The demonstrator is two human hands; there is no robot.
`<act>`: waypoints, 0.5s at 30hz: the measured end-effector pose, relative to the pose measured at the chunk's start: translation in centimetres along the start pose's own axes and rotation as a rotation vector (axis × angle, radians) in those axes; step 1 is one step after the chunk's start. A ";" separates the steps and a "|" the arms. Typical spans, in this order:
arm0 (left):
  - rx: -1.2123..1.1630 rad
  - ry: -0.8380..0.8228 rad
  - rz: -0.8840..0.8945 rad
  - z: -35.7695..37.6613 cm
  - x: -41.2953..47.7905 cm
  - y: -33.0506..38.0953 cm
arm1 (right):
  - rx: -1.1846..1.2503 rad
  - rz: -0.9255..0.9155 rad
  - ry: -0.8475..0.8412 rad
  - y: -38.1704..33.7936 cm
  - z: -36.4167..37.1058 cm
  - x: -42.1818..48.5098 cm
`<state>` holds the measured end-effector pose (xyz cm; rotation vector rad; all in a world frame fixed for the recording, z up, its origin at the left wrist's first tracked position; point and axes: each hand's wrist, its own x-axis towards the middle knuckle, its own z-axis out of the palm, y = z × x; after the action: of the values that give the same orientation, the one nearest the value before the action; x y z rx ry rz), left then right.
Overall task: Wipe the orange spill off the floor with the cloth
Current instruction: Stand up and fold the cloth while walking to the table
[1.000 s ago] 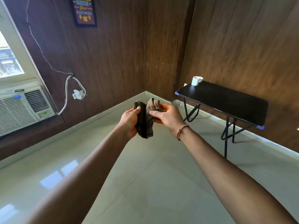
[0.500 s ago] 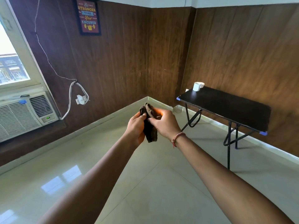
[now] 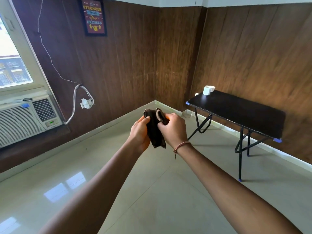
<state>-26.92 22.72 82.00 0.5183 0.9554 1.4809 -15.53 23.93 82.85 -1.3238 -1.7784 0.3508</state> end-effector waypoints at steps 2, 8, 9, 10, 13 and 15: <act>0.017 -0.046 0.007 0.2 0.0 -0.1 | 0.034 -0.018 -0.029 -0.5 0.2 0.0; 0.070 -0.117 0.029 -0.5 0.2 0.3 | 0.158 -0.071 -0.274 -0.4 -0.3 -0.7; 0.088 -0.089 0.056 -0.9 0.5 0.3 | 0.212 -0.059 -0.313 -0.1 -0.5 -0.7; 0.080 -0.055 0.069 -1.2 0.7 0.4 | 0.268 -0.027 -0.317 0.2 -0.6 -0.6; 0.035 -0.011 0.065 -2.0 1.2 0.9 | 0.307 0.139 -0.098 1.4 -0.8 0.8; 0.056 -0.035 0.052 -2.1 1.5 1.2 | 0.284 0.257 -0.074 1.8 -1.0 2.1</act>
<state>-29.52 23.70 81.53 0.6122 0.9640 1.4898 -13.74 26.26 83.18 -1.3467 -1.5500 0.7744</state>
